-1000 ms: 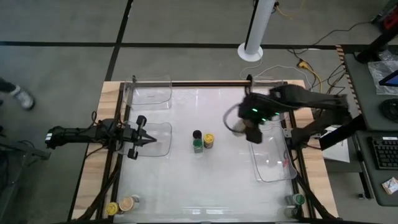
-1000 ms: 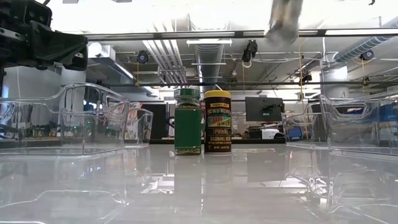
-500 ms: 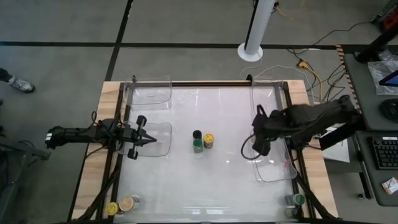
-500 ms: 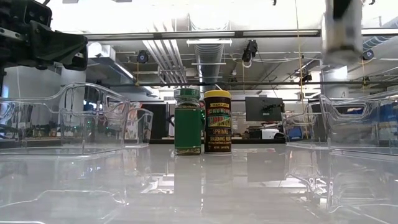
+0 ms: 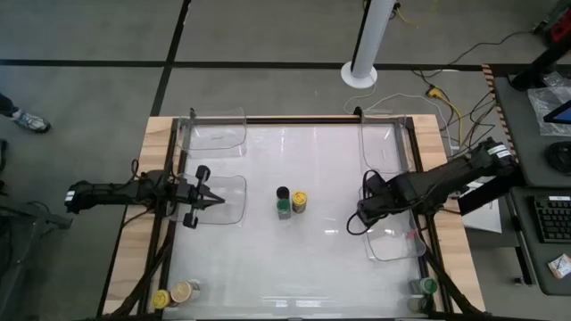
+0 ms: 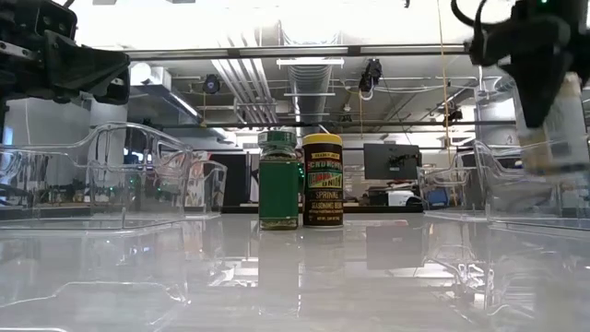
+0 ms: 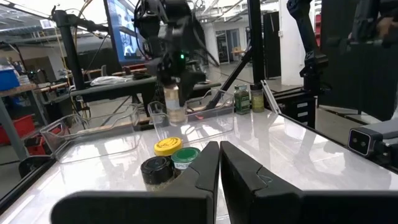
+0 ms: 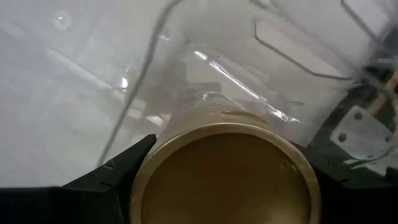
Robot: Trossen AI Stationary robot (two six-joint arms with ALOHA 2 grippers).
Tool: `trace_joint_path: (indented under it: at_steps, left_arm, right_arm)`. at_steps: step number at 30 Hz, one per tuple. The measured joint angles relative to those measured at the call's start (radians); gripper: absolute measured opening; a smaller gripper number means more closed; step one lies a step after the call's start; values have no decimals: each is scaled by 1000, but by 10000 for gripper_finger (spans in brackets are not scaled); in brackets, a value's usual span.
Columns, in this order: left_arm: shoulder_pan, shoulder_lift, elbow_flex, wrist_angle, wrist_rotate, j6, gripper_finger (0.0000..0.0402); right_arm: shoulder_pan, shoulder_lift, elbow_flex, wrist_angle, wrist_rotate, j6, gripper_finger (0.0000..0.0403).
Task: Sort spices by type
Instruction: Put the top gold spice bottle into the bottom right transparent bin
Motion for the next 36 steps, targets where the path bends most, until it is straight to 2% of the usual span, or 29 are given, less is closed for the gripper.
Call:
trace_joint_path:
  at_steps: [8, 13, 17, 26, 36]
  left_arm:
    - [0, 0, 0, 0, 0, 0, 0]
    - [0, 0, 0, 0, 0, 0, 0]
    - [0, 0, 0, 0, 0, 0, 0]
    - [0, 0, 0, 0, 0, 0, 0]
    - [0, 0, 0, 0, 0, 0, 0]
  right_arm:
    - [-1, -6, -84, 20, 0, 124, 283]
    - [-20, -6, -116, 69, 10, 122, 272]
    - [-34, -6, -151, 114, 7, 111, 278]
    - [-65, -47, -155, 158, 42, 107, 273]
    - [-97, -104, -187, 157, 14, 421, 277]
